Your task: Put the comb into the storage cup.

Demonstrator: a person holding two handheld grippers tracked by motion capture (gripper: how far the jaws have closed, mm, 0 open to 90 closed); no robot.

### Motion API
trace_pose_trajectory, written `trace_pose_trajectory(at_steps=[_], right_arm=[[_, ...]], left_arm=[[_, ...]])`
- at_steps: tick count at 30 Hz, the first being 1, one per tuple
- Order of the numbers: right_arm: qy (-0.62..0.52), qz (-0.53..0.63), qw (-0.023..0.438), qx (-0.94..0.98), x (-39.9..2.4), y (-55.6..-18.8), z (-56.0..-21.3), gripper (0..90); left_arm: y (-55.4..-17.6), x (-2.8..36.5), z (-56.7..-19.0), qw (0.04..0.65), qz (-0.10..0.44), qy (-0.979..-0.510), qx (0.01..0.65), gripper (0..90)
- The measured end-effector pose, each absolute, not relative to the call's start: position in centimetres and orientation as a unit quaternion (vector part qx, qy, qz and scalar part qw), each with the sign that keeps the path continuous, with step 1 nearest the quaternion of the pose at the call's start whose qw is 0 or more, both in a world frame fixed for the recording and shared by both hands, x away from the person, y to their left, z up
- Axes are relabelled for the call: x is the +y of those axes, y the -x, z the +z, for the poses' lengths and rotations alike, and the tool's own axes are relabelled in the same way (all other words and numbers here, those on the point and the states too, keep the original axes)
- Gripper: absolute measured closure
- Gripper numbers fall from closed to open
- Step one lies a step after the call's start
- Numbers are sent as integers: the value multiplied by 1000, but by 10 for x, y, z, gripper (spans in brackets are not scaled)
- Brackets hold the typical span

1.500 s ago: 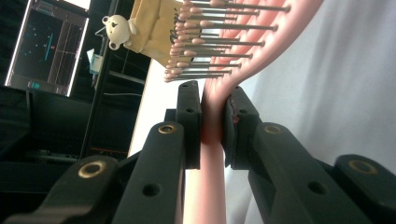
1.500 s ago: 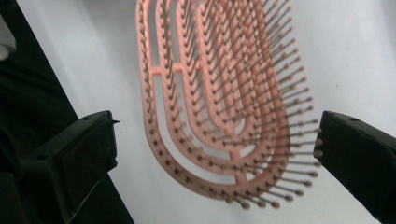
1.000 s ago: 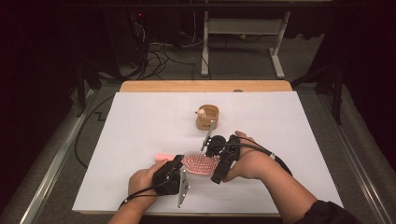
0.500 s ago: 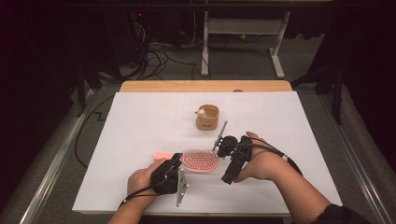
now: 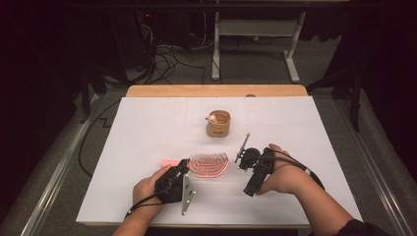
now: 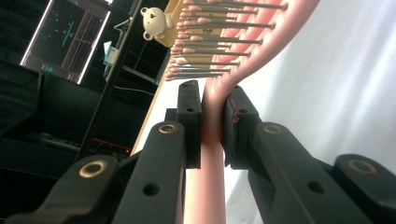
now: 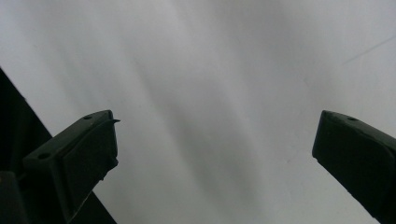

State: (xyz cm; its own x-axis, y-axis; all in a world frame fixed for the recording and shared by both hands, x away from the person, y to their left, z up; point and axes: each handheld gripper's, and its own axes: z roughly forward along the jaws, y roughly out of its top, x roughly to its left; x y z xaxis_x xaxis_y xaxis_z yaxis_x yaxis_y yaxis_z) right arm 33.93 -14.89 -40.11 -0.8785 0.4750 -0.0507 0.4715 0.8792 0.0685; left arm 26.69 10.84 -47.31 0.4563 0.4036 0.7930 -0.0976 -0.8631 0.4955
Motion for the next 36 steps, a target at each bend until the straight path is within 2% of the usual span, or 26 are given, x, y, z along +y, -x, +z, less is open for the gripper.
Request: trace_pose_trajectory(at_steps=[13, 36], right_arm=[[-272, 34, 51, 960, -183, -341, -425, 5], [-333, 213, 114, 911, -227, -332, -444, 5]], left_arm=[[-275, 124, -469, 291, 481, -813, 150, 801], [-285, 160, -454, 428, 387, -774, 263, 800]])
